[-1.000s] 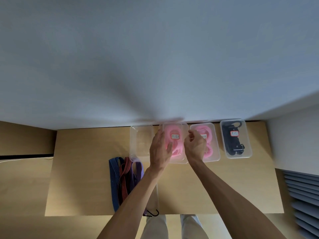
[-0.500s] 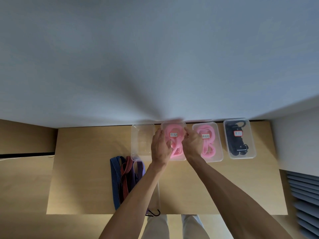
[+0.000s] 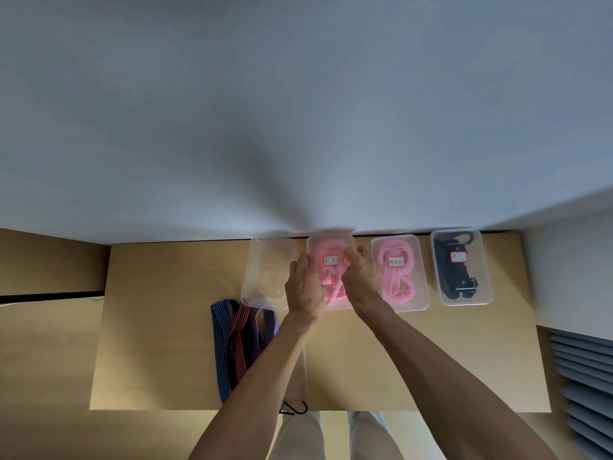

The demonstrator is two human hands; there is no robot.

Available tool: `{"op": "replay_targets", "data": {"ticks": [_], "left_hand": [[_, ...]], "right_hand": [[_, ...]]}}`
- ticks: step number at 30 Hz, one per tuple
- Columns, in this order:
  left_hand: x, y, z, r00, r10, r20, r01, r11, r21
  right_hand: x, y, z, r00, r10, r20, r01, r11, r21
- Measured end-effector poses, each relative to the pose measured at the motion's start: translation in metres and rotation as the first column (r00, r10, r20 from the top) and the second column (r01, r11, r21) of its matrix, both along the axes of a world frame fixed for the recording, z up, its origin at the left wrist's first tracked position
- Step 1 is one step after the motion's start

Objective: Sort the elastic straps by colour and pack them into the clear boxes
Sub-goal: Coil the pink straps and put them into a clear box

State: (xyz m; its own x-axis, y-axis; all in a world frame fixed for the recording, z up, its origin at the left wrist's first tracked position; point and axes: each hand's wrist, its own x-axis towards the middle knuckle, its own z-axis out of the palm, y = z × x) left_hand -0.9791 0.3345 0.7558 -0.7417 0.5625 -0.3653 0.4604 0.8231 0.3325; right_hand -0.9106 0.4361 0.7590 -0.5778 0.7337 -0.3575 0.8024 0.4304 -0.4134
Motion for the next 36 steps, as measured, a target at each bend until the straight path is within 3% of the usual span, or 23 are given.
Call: {"op": "replay_targets", "data": {"ticks": [3,6,10,14,20,25,36], "left_hand": [[0.0,0.004,0.008,0.997,-0.074,0.008,0.074,0.997,0.003],[-0.008,-0.004,0.012,0.975,-0.216,0.048,0.217,0.976,-0.006],[-0.015,-0.023,0.008,0.915,-0.367,0.17,0.391,0.91,-0.141],[-0.002,-0.025,0.001,0.943,-0.319,0.099,0.33,0.936,-0.124],[0.0,-0.028,0.007,0.952,-0.301,0.049,0.305,0.948,-0.087],[0.012,-0.029,0.009,0.96,-0.278,0.028,0.278,0.96,-0.01],[0.019,-0.031,0.008,0.981,-0.187,0.046,0.188,0.982,0.002]], "right_hand": [[0.005,-0.003,0.002,0.993,0.12,-0.001,-0.119,0.989,0.093],[0.018,-0.001,0.003,0.978,0.19,-0.088,-0.186,0.981,0.053],[0.024,-0.007,0.003,0.977,0.21,-0.016,-0.21,0.978,0.011],[0.027,-0.017,0.005,0.979,0.202,0.02,-0.2,0.977,-0.078],[0.03,-0.009,0.004,0.924,0.342,0.169,-0.328,0.939,-0.104],[0.043,-0.028,0.005,0.944,0.33,0.005,-0.329,0.943,-0.047],[0.047,-0.034,-0.003,0.969,0.248,-0.002,-0.248,0.969,-0.001]]}}
